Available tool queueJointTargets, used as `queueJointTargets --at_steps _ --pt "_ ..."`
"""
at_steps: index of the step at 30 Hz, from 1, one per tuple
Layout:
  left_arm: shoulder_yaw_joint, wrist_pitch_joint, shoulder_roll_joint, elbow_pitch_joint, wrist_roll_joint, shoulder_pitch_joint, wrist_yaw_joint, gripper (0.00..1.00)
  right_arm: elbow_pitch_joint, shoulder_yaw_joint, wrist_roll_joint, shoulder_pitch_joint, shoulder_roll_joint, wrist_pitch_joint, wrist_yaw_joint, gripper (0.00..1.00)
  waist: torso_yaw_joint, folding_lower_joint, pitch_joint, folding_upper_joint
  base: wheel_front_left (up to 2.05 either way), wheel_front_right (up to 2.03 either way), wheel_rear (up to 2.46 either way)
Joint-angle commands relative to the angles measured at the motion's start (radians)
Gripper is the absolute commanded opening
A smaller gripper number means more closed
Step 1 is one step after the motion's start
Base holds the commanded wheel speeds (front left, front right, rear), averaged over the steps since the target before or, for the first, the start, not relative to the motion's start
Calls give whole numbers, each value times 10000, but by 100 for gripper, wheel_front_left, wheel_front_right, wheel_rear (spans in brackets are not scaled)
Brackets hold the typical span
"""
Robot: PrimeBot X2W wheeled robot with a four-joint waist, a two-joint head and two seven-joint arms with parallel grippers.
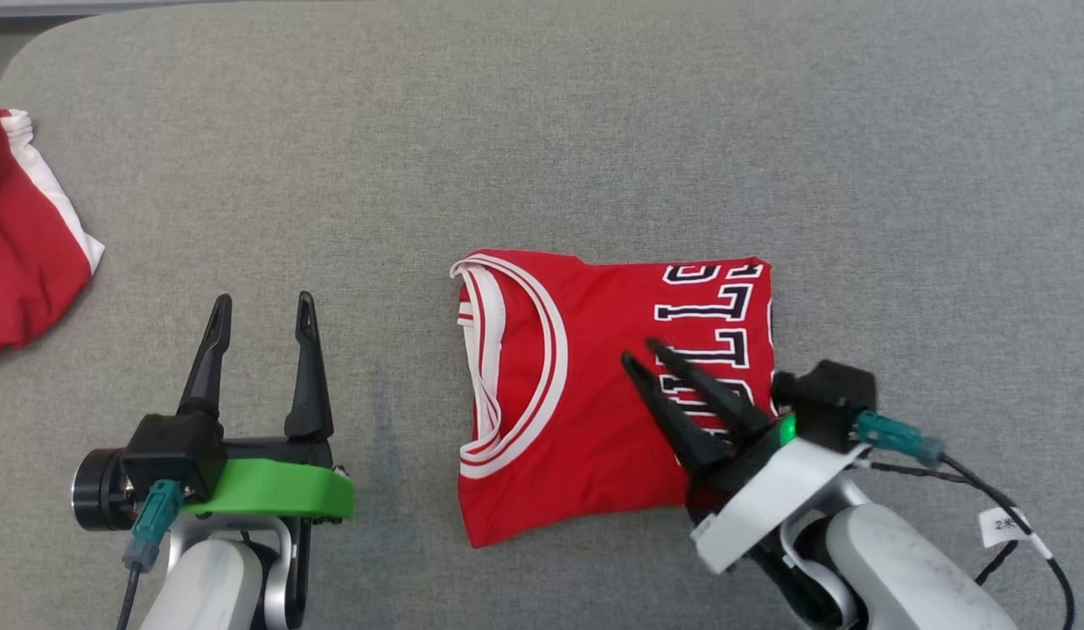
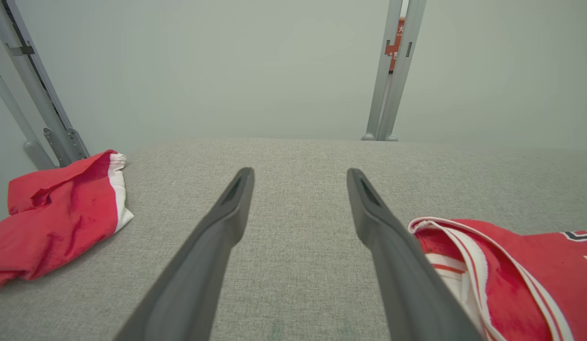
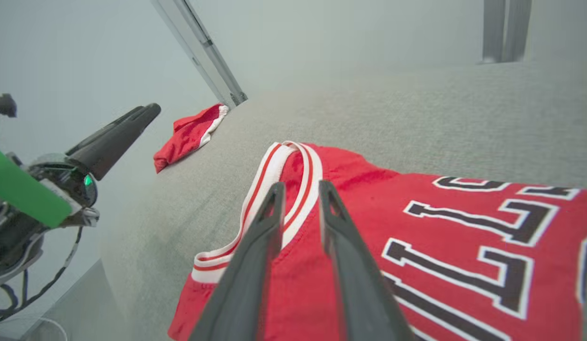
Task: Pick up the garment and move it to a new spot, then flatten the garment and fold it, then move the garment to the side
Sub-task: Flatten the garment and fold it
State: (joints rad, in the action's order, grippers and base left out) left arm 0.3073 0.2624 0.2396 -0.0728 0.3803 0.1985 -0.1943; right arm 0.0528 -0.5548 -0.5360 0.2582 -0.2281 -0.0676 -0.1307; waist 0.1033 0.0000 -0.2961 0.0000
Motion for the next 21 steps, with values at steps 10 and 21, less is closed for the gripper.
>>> queueJointTargets --at_steps 10,21 --pt "-127 -58 450 197 -174 -592 -218 100 -802 4265 1818 -1134 692 -922 -1 100 -575 0 818 0 0 0 0" --pt "82 -295 598 323 -79 -1396 -289 100 -1212 5676 2461 -2522 883 -191 -1 100 -839 0 1835 0 0 0 0"
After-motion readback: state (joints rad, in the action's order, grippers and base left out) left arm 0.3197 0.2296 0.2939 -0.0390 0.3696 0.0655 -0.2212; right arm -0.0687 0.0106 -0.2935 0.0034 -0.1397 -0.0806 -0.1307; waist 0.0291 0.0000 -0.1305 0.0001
